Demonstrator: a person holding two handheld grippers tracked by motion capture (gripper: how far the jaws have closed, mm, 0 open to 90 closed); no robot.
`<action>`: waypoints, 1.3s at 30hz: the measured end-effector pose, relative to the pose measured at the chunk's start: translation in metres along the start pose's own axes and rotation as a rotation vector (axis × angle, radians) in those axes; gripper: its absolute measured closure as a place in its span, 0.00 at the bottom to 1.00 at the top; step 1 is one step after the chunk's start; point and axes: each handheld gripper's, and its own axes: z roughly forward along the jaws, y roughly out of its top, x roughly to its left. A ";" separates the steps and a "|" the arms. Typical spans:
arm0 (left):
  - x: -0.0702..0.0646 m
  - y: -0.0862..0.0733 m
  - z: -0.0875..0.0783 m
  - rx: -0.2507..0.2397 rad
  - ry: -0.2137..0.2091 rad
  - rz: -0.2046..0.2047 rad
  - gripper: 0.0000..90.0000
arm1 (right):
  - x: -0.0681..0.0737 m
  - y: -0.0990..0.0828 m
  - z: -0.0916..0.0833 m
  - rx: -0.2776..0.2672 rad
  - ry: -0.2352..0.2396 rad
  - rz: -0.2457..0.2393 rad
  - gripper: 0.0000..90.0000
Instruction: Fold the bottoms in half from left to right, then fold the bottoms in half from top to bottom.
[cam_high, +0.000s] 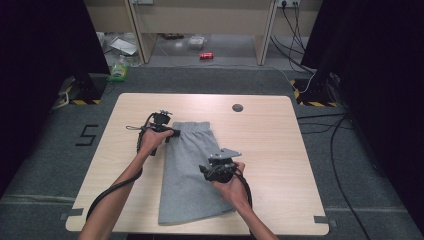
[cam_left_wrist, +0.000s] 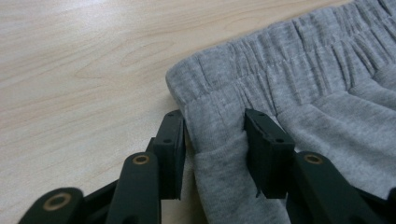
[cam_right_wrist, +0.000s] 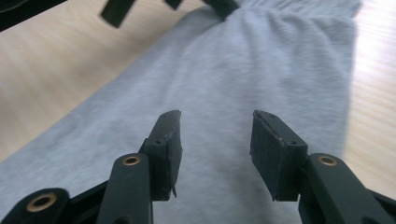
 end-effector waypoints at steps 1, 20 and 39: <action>0.000 0.000 0.000 -0.001 -0.002 -0.002 0.66 | -0.004 0.001 0.001 0.003 -0.003 0.003 0.58; -0.002 -0.001 0.000 0.001 0.006 0.000 0.68 | -0.059 0.014 0.017 -0.001 -0.093 0.099 0.53; -0.001 -0.001 0.000 -0.002 0.003 -0.005 0.68 | -0.081 0.034 0.031 -0.014 -0.112 0.133 0.48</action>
